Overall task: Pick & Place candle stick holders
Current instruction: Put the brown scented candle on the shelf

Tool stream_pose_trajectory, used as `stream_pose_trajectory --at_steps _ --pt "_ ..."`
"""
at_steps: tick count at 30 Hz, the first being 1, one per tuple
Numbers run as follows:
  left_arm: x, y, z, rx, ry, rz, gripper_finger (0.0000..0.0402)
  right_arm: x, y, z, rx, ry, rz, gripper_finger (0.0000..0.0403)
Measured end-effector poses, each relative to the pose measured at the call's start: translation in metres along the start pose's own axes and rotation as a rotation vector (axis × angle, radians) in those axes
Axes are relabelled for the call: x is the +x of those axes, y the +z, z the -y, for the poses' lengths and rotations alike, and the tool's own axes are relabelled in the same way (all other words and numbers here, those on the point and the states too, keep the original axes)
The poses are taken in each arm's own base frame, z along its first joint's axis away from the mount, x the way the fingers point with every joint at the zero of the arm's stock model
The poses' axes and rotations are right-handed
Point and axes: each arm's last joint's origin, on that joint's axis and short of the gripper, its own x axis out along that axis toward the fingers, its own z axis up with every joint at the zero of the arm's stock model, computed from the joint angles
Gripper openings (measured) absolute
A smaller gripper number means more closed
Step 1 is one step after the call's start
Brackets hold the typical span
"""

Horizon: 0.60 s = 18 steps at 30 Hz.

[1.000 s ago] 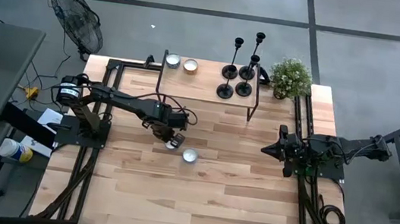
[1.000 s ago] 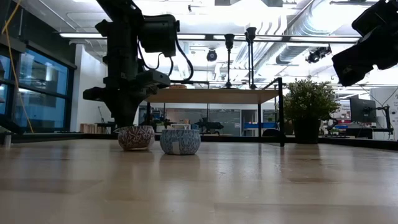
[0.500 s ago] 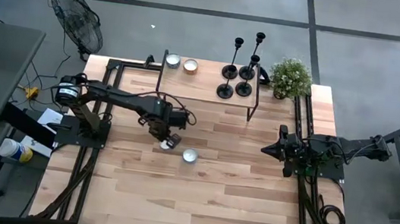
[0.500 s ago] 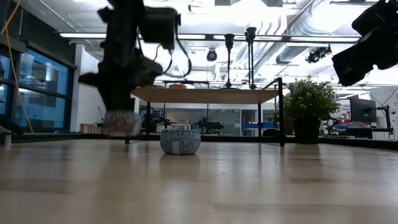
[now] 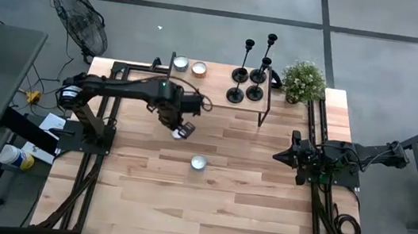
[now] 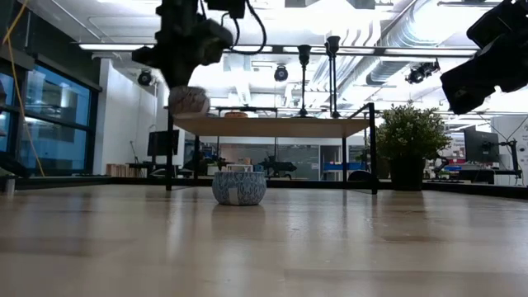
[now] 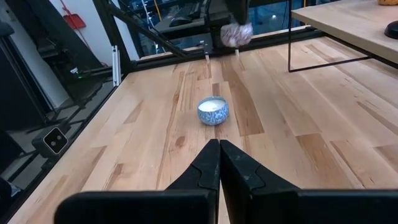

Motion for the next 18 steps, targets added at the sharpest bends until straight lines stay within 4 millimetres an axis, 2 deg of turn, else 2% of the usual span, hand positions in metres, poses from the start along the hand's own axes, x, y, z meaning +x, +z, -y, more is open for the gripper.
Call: stream_pose_trajectory --at_steps 7,18 --pt "-0.028 0.022 -0.013 -0.014 -0.02 0.077 0.0 0.0 0.0 0.0 0.001 0.0 0.0 0.0" --pt "-0.069 0.06 -0.052 -0.061 -0.022 0.207 0.0 0.0 0.0 0.0 0.0 0.0 0.0 0.0"
